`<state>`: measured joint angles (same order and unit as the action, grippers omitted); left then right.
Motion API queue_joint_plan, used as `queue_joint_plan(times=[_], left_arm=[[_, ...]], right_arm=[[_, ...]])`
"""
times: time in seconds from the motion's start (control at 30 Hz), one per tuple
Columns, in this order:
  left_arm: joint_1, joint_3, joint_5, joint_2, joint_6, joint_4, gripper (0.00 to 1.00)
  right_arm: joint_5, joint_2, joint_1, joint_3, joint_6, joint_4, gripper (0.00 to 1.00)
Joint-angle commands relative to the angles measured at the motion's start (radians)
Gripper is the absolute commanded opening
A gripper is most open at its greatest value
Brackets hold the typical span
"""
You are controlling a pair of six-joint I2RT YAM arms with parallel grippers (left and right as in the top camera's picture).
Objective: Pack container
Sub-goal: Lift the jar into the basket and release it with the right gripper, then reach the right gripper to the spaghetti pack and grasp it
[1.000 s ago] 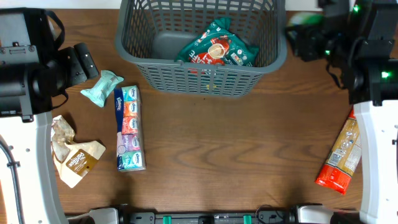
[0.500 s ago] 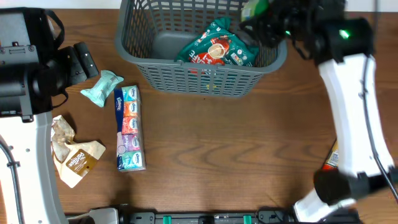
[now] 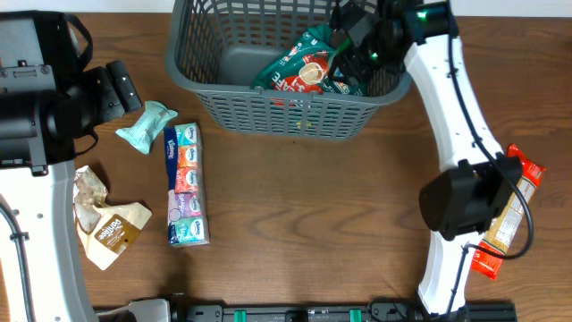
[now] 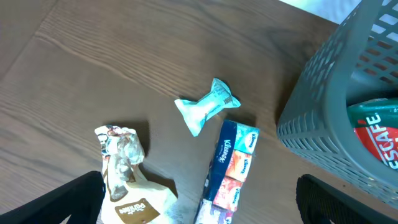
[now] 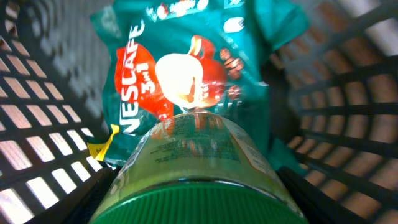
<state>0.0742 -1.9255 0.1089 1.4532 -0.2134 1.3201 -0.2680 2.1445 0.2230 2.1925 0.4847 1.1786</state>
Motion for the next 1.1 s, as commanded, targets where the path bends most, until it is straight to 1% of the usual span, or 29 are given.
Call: queue_joint_plan(times=[0.0, 0.03, 0.07, 0.1, 0.17, 0.23, 0.27, 0.4, 0.5, 0.57, 0.67, 0.77, 0.93, 1.07], left_arm=[[0.003, 0.006, 0.008, 0.004, -0.006, 0.0, 0.99], [0.003, 0.006, 0.008, 0.004, -0.006, 0.0, 0.99], [0.003, 0.006, 0.008, 0.004, -0.006, 0.0, 0.99], [0.003, 0.006, 0.008, 0.004, -0.006, 0.001, 0.99], [0.003, 0.006, 0.008, 0.004, -0.006, 0.003, 0.99], [0.003, 0.006, 0.008, 0.004, -0.006, 0.004, 0.99], [0.003, 0.006, 0.008, 0.004, -0.006, 0.004, 0.98], [0.003, 0.006, 0.008, 0.004, -0.006, 0.004, 0.99], [0.003, 0.006, 0.008, 0.004, -0.006, 0.005, 0.99], [0.003, 0.006, 0.008, 0.004, -0.006, 0.006, 0.99], [0.003, 0.006, 0.008, 0.004, -0.006, 0.007, 0.99], [0.003, 0.006, 0.008, 0.004, -0.006, 0.007, 0.99], [0.003, 0.006, 0.008, 0.004, -0.006, 0.006, 0.99], [0.003, 0.006, 0.008, 0.004, -0.006, 0.003, 0.99]], right_arm=[[0.019, 0.023, 0.012, 0.032, 0.03, 0.007, 0.01], [0.034, 0.03, 0.013, 0.032, 0.029, 0.008, 0.01], [0.053, 0.033, 0.013, 0.032, 0.029, 0.013, 0.07], [0.072, 0.041, 0.013, 0.032, 0.029, 0.019, 0.1], [0.095, 0.05, 0.012, 0.032, 0.029, 0.032, 0.22], [0.113, 0.061, 0.01, 0.032, 0.029, 0.046, 0.33], [0.116, 0.061, 0.009, 0.032, 0.029, 0.053, 0.39], [0.115, 0.061, 0.008, 0.032, 0.029, 0.068, 0.61], [0.114, 0.061, 0.008, 0.032, 0.029, 0.074, 0.71], [0.114, 0.061, 0.008, 0.032, 0.029, 0.071, 0.74], [0.114, 0.061, 0.008, 0.032, 0.029, 0.064, 0.76], [0.114, 0.061, 0.009, 0.032, 0.029, 0.059, 0.85], [0.106, 0.043, 0.01, 0.039, 0.026, 0.043, 0.87], [0.109, -0.002, 0.01, 0.117, 0.011, 0.043, 0.89]])
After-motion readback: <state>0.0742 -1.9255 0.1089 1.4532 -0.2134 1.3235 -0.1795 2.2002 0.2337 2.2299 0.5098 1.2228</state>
